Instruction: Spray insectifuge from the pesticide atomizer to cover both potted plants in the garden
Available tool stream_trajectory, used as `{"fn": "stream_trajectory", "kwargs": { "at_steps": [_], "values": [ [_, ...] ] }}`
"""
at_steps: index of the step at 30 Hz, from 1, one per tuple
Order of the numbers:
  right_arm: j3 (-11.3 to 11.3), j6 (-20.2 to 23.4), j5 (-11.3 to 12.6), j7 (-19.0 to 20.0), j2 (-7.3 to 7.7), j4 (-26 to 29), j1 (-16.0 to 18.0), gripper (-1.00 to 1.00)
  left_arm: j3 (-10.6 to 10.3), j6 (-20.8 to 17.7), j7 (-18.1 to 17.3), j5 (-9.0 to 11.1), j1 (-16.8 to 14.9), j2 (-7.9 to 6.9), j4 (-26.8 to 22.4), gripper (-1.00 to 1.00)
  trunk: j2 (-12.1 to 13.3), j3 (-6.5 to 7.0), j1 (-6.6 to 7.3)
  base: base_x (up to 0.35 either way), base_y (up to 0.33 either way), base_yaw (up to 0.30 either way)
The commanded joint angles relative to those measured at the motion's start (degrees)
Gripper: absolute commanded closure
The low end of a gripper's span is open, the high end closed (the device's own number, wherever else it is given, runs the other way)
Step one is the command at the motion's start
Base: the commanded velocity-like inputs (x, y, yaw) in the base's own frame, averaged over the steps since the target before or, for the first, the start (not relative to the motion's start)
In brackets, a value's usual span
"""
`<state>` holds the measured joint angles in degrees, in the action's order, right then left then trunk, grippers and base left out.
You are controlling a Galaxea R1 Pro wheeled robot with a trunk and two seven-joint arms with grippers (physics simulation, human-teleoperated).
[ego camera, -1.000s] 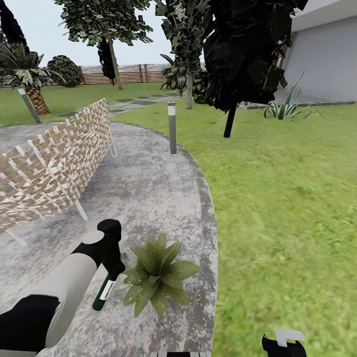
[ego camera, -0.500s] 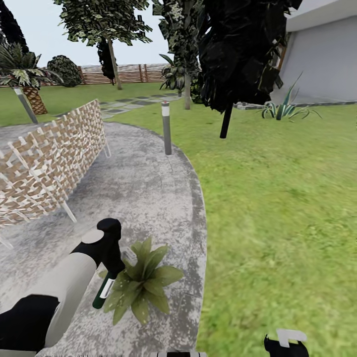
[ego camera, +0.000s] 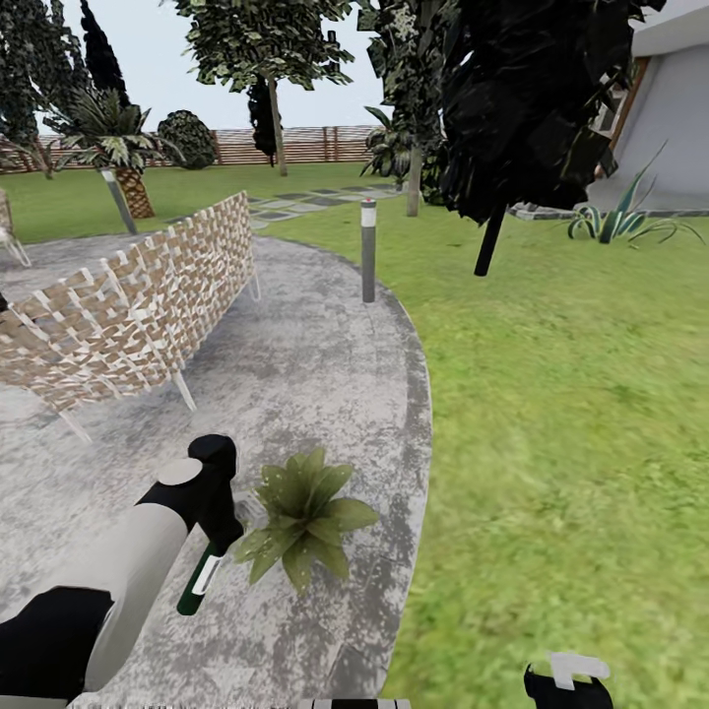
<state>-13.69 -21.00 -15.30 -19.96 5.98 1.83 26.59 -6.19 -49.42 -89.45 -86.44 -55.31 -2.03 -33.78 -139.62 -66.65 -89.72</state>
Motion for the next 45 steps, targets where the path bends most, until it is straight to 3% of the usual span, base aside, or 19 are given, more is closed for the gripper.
{"fn": "stream_trajectory", "kwargs": {
  "at_steps": [1,5,10,17,30,38,42,45],
  "values": [
    [-0.46,-0.18,-0.61,-0.17,0.0,-0.07,0.04,-1.0,-0.3,-0.63,-0.55,-0.36,0.12,-0.17,-0.03,1.0,-0.02,-0.05,0.01,-0.011,-0.001,0.277],
    [-0.46,-0.18,-0.61,-0.11,0.0,-0.07,0.04,-1.0,-0.22,-0.65,-0.55,-0.28,0.93,-2.03,0.1,1.0,-0.02,-0.05,0.01,-0.003,0.0,0.192],
    [-0.46,-0.18,-0.59,-0.08,-0.11,0.01,0.04,-1.0,0.56,-1.91,-0.55,0.33,3.88,-1.91,-0.04,1.0,-0.02,-0.05,0.01,0.0,0.0,0.044],
    [-0.46,-0.18,-0.54,-0.08,-0.14,0.01,0.04,-1.0,0.86,-2.24,-0.55,0.56,4.06,-0.62,-0.11,1.0,-0.02,-0.05,0.01,0.0,-0.058,0.219],
    [-0.46,-0.18,-0.61,-0.08,0.07,-0.16,0.04,-1.0,1.1,-2.61,-0.55,0.69,4.15,-0.93,-0.14,1.0,-0.02,-0.05,0.01,-0.043,-0.256,0.009],
    [-0.55,-0.1,-0.37,0.01,-0.7,-0.17,0.04,-1.0,9.13,-2.61,-0.41,0.72,6.39,-1.25,0.47,1.0,-0.02,-0.06,0.01,-0.225,-0.205,0.011],
    [-0.55,-0.1,-0.22,0.01,-0.85,-0.16,-0.04,-1.0,15.1,-2.61,2.11,0.74,6.83,-1.25,0.55,1.0,-0.02,-0.17,0.01,-0.189,-0.199,0.201],
    [-0.55,-0.16,-0.24,0.02,-1.94,-0.11,-0.05,-1.0,20.04,-2.54,6.85,0.81,6.9,-0.78,0.52,1.0,-0.02,-0.26,0.01,0.035,-0.238,0.249]
  ]
}}
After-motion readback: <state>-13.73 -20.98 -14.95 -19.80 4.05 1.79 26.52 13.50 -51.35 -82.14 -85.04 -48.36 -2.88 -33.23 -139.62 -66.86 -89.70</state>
